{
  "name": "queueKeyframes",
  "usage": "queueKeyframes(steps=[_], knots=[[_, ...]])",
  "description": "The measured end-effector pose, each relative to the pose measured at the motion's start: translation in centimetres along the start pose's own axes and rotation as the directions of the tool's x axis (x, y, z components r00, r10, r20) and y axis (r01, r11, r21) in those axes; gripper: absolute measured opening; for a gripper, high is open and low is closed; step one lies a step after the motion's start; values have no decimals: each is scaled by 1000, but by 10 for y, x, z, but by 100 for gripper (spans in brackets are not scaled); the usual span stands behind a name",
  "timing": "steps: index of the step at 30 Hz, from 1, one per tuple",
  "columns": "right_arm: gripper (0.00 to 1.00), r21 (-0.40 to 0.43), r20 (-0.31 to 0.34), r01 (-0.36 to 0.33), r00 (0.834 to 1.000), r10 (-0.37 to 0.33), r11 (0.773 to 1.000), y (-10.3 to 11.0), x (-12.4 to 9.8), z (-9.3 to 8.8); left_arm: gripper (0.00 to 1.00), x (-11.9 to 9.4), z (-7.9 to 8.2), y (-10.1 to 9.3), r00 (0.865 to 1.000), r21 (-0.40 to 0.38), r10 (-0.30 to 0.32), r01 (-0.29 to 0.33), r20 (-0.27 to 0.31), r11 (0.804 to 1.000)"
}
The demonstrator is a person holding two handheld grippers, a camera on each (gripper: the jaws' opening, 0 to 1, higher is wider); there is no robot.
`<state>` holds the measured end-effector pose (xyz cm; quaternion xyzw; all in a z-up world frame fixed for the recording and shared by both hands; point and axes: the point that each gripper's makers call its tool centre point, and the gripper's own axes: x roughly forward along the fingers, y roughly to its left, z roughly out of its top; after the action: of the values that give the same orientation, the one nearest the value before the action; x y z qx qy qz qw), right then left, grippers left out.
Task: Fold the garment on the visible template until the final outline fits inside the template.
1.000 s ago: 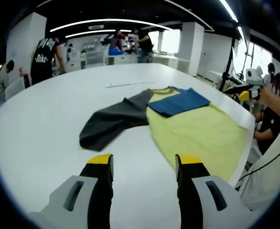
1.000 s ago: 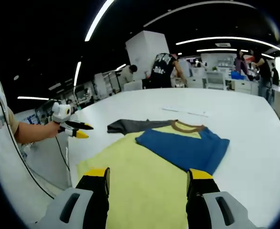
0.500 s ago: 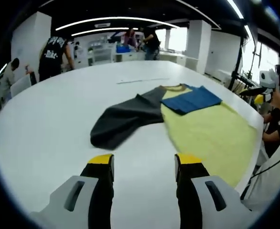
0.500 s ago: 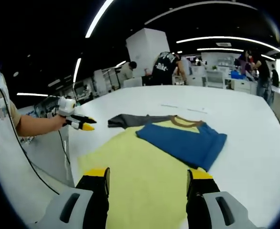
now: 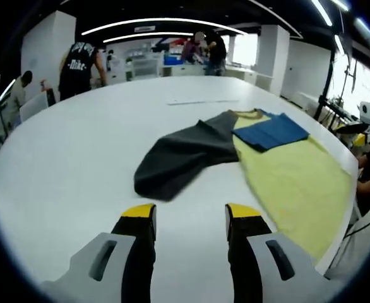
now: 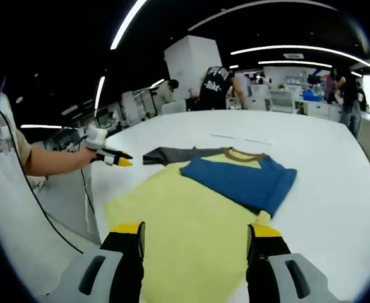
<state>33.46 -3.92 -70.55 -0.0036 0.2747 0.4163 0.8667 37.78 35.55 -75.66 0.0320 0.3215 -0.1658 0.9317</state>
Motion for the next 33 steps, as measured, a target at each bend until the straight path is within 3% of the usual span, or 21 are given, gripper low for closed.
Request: queueKeyframes(steps=[8, 33], knots=[[64, 2, -5, 7, 1000, -7, 1000, -2, -1, -2, 35, 9, 3, 13, 1000, -4, 27, -27, -9, 1000], [64, 24, -11, 35, 999, -35, 999, -9, -9, -8, 27, 31, -3, 51, 993, -137, 106, -113, -52, 984]])
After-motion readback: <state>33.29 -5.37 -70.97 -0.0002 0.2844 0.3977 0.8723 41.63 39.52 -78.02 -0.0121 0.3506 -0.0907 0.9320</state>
